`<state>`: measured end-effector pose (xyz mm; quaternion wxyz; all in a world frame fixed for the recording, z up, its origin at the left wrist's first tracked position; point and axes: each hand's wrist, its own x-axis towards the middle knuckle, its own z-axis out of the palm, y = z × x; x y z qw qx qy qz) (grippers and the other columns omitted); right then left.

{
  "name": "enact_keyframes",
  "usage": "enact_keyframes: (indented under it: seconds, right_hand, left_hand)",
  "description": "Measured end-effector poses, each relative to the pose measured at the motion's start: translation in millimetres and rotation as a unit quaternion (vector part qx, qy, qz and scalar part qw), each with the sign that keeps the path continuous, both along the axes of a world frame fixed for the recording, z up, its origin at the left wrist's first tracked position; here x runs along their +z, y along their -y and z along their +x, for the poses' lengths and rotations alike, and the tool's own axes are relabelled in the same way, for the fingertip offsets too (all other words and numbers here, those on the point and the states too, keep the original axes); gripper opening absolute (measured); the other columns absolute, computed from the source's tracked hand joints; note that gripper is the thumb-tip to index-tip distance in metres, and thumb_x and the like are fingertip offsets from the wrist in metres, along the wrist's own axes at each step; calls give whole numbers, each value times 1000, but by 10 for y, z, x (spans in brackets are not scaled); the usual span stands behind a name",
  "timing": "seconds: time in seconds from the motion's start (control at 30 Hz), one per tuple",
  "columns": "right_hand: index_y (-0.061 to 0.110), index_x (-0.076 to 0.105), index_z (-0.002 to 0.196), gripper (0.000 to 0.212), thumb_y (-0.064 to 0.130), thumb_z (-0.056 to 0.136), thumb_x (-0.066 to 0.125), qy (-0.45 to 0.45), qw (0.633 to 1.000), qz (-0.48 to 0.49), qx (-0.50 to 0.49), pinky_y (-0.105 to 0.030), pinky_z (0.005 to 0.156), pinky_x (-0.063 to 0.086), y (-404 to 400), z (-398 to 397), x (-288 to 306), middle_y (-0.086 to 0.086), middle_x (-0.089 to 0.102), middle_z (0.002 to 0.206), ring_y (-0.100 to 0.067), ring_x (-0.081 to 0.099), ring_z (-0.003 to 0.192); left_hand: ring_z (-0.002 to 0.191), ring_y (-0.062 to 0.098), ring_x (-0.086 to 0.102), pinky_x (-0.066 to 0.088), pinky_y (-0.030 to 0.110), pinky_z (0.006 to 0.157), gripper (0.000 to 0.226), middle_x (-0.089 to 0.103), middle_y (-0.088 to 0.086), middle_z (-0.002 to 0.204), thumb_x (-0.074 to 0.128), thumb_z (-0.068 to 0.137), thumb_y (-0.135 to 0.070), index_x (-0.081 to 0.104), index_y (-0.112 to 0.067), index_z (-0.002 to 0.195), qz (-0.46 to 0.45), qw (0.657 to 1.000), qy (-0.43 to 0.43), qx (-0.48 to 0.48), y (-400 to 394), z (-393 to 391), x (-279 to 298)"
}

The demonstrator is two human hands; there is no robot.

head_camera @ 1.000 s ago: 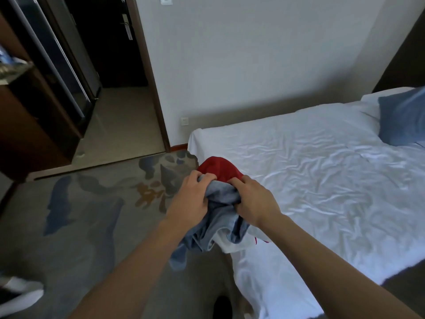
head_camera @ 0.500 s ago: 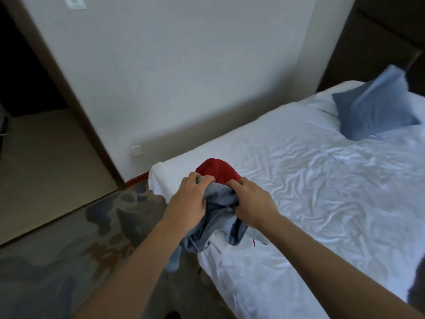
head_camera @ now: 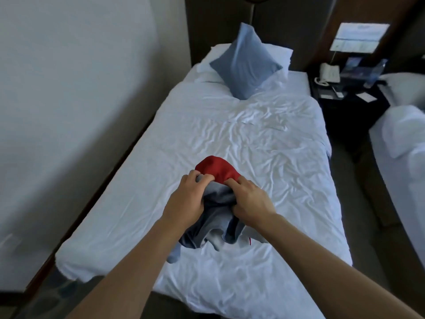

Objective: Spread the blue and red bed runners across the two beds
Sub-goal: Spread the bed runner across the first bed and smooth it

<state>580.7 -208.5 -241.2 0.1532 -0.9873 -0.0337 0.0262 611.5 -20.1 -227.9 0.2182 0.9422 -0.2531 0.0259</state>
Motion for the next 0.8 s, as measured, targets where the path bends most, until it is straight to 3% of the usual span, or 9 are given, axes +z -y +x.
enact_keyframes:
  seconds: [0.27, 0.43, 0.5, 0.53, 0.63, 0.7, 0.8]
  right_hand:
    - [27, 45, 130, 52, 13, 82, 59, -63, 996, 12, -54, -36, 64, 44, -1, 715, -918, -1, 48, 108, -26, 53, 100]
    - [27, 44, 130, 46, 16, 87, 59, -119, 991, -24, -63, -30, 62, 35, -139, 1021, -1703, -1, 46, 111, -23, 54, 98]
    - [29, 34, 142, 61, 18, 88, 60, -139, 986, -38, -78, -32, 72, 45, -204, 1085, -2109, -4, 44, 125, -25, 51, 110]
    - [30, 25, 149, 71, 20, 88, 60, -154, 983, -49, -86, -36, 85, 48, -237, 1105, -2311, -8, 40, 136, -28, 47, 120]
    - [29, 3, 157, 86, 28, 90, 58, -229, 966, -68, -96, -52, 116, 27, -394, 1069, -2845, -12, 8, 162, -36, 13, 149]
    - [28, -1, 158, 84, 31, 92, 52, -258, 959, -75, -94, -59, 119, 13, -555, 1003, -3134, -10, 0, 165, -37, 0, 151]
    - [27, 1, 158, 85, 30, 90, 52, -268, 953, -89, -111, -62, 119, 5, -746, 1001, -3258, -9, 1, 165, -37, -1, 151]
  left_hand:
    - [100, 20, 47, 47, 28, 60, 41, 44, -1, 119, 49, 90, -3, 53, -23, 126, 64, 995, -23, -73, 98, 948, -845]
    - [100, 20, 49, 51, 30, 65, 45, 44, -2, 120, 54, 88, -3, 50, -26, 126, 100, 989, -60, -91, 40, 1322, -1766]
    - [106, 23, 51, 51, 33, 73, 47, 45, 1, 127, 55, 89, -6, 48, -27, 131, 126, 985, -70, -90, 25, 1419, -2222]
    - [116, 25, 49, 52, 37, 81, 51, 42, 3, 135, 54, 90, -9, 44, -28, 137, 149, 982, -80, -90, 21, 1451, -2461]
    - [147, 34, 19, 38, 47, 109, 68, 15, 11, 160, 49, 96, -23, 13, -31, 154, 256, 954, -125, -95, -57, 1439, -3156]
    - [149, 36, 8, 28, 52, 115, 73, 5, 12, 163, 46, 98, -31, 1, -30, 156, 311, 932, -145, -116, -153, 1414, -3487]
    - [149, 37, 8, 25, 55, 115, 76, 8, 11, 162, 48, 96, -33, 3, -29, 156, 307, 925, -169, -149, -263, 1493, -3587]
